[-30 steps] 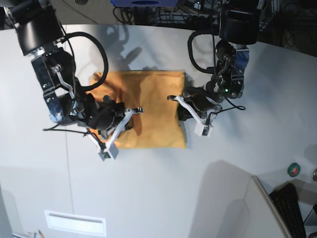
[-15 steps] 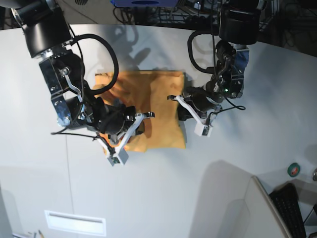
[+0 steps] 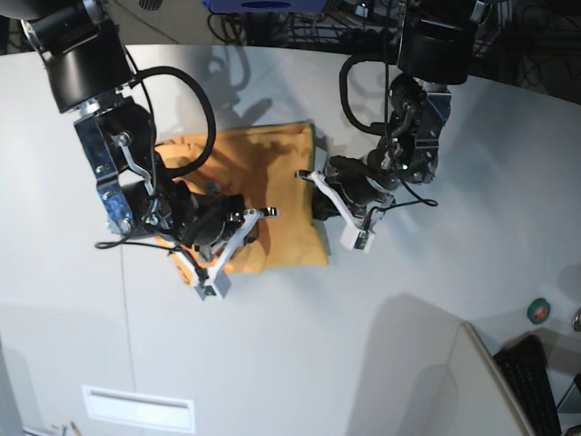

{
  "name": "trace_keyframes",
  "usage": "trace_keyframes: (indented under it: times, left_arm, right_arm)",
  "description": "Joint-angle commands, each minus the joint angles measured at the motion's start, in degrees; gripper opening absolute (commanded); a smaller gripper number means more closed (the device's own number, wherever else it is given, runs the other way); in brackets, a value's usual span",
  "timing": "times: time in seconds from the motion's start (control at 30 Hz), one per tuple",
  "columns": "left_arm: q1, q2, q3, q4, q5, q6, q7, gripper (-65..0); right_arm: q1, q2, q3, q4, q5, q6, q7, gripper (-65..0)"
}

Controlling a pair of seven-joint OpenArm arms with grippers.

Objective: Layout the t-shirt on the table in an organized manner, then fold the t-shirt properly
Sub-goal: 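Fold the shirt end with the right gripper over toward the left gripper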

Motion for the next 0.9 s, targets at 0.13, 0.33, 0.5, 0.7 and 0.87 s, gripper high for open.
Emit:
trace_keyframes:
  times: [0.13,0.33,0.5,0.7,0.87]
  left_arm:
    - [-0.9,0.1,0.0,1.1,-0.7,-0.6,-1.1,-65.0]
    - [-0.9,-0.1,0.0,1.1,-0.7,-0.6,-1.1,-65.0]
    - [-0.9,-0.1,0.0,1.1,-0.8,-0.6,-1.1,-65.0]
    - [0.6,-1.4,-1.8,5.6,-1.1,-0.6,-1.0,-65.0]
    - [4.2,-3.7,-9.1,13.3,-1.1,-0.7,5.4,-65.0]
  right_arm:
    - [0.9,-1.7,0.1,1.5,0.6,0.2,0.4,-65.0]
    - [1.0,-2.2,0.0,1.4,0.6,0.2,-1.2,-65.0]
    - [1.1,-2.2,0.1,1.1,0.6,0.2,-1.1,-65.0]
    - [1.1,-3.4,0.2,0.2,0.6,0.2,-1.1,-65.0]
    - [1.1,-3.8,0.2,-2.0,0.6,0.2,-0.5,-39.3]
